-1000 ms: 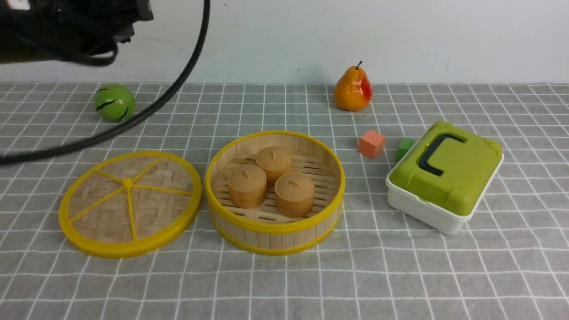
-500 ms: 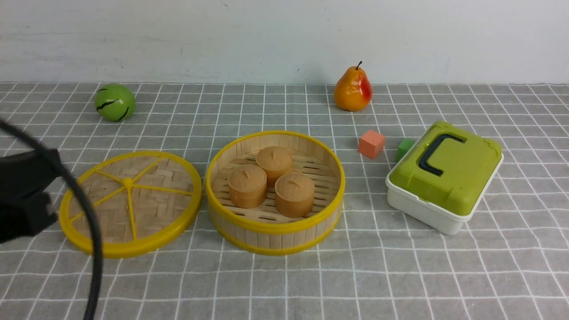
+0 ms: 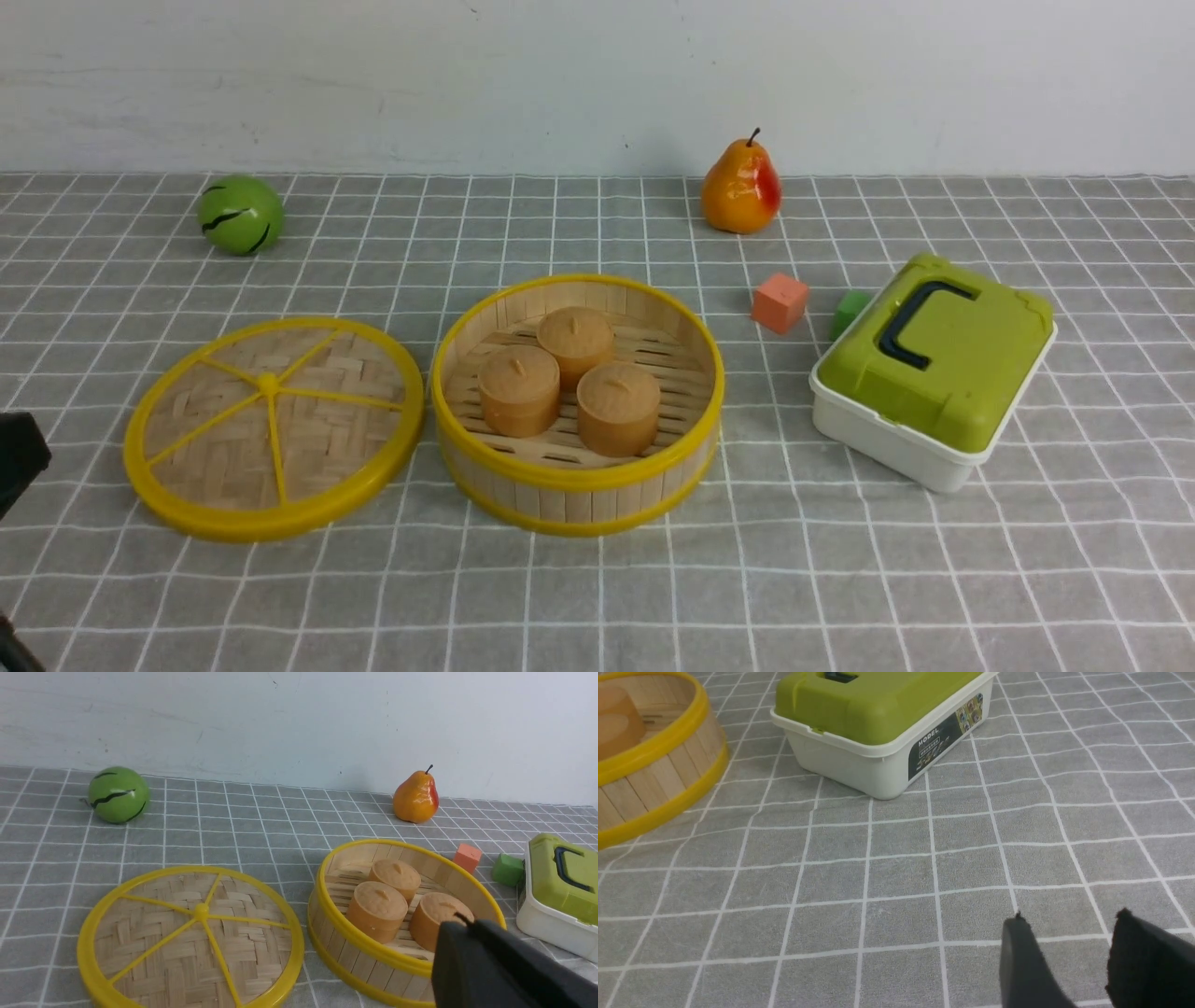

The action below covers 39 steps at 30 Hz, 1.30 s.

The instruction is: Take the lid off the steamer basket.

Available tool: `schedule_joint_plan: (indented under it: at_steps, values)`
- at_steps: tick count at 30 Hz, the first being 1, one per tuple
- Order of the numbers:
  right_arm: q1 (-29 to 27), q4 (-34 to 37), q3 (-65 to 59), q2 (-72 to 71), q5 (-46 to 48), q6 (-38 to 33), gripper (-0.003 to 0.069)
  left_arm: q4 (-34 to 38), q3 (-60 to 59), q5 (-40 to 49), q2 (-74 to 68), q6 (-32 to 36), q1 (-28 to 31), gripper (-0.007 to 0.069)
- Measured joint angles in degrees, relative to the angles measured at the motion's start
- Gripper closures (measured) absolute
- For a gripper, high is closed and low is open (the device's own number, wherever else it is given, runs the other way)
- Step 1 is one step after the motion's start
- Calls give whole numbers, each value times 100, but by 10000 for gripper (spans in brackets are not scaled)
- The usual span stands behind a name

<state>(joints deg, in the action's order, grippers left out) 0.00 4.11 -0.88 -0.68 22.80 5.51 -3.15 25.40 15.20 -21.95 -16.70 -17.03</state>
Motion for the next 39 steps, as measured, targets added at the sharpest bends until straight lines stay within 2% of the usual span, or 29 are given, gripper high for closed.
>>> schedule_joint_plan:
  at_steps: [6,11,15,20,25,39]
  values:
    - [0,0,0,0,0,0,418,-170,-452,18,563,7,154,637]
    - [0,0,0,0,0,0,418,-169,-1739,141,1707,7,1053,637]
    - [0,0,0,0,0,0,418,91,-2486,166,2204,38,1432,637]
    - [0,0,0,0,0,0,418,239,-2689,642,2259,108,1461,637]
    - [0,0,0,0,0,0,418,280,-2709,746,2259,596,1461,637]
    - [0,0,0,0,0,0,418,365,-2709,762,2259,642,1461,637]
